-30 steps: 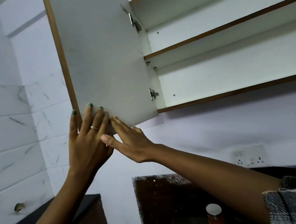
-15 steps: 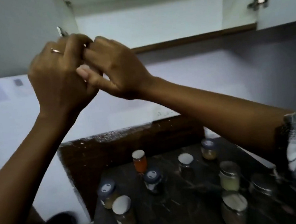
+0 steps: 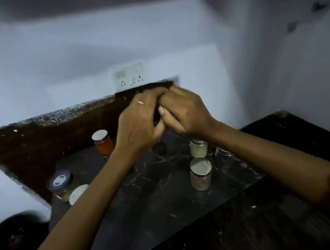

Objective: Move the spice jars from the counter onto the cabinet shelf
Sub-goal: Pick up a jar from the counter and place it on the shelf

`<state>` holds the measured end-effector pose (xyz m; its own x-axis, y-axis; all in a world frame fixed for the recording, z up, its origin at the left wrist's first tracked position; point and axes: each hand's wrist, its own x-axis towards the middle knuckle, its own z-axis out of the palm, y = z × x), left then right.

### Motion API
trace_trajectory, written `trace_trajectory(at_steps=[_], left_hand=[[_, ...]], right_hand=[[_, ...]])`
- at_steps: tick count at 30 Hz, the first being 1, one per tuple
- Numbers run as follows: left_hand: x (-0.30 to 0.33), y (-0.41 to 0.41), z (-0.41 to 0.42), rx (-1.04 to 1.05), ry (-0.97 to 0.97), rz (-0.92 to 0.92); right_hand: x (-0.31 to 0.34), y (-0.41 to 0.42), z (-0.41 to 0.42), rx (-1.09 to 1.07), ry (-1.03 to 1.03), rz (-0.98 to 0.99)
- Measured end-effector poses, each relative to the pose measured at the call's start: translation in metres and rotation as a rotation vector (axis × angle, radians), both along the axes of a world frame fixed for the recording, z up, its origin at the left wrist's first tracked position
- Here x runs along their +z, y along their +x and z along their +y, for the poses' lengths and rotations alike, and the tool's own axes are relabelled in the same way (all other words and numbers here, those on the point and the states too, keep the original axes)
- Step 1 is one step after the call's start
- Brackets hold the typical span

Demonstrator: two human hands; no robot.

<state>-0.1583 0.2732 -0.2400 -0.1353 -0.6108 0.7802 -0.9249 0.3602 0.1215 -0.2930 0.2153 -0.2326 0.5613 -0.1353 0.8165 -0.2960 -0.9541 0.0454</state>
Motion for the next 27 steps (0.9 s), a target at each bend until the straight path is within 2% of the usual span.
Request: trace_trajectory(at_steps=[3, 5, 11, 15, 22, 27], left_hand=[[-0.036, -0.011, -0.018, -0.037, 0.12, -0.06], [-0.062, -0.022, -0.031, -0.048, 0.218, -0.035], [-0.142, -0.055, -0.045, -0.037, 0.568, 0.204], [-0.19, -0.077, -0.048, 0.005, 0.71, 0.379], [-0.246, -0.082, -0.051, 0.109, 0.933, 0.709], [-0.281, -0.081, -0.053, 0.176, 1.062, 0.926]], right_hand=[[-0.046, -0.023, -0.018, -0.022, 0.115, 0.101], [-0.074, -0.039, -0.033, -0.027, 0.205, 0.165], [-0.141, -0.069, -0.057, 0.003, 0.483, 0.32], [-0.173, -0.083, -0.079, -0.01, 0.64, 0.459], [-0.204, -0.082, -0.109, -0.08, 0.664, 0.686], [-0.214, -0.078, -0.116, -0.118, 0.775, 0.905]])
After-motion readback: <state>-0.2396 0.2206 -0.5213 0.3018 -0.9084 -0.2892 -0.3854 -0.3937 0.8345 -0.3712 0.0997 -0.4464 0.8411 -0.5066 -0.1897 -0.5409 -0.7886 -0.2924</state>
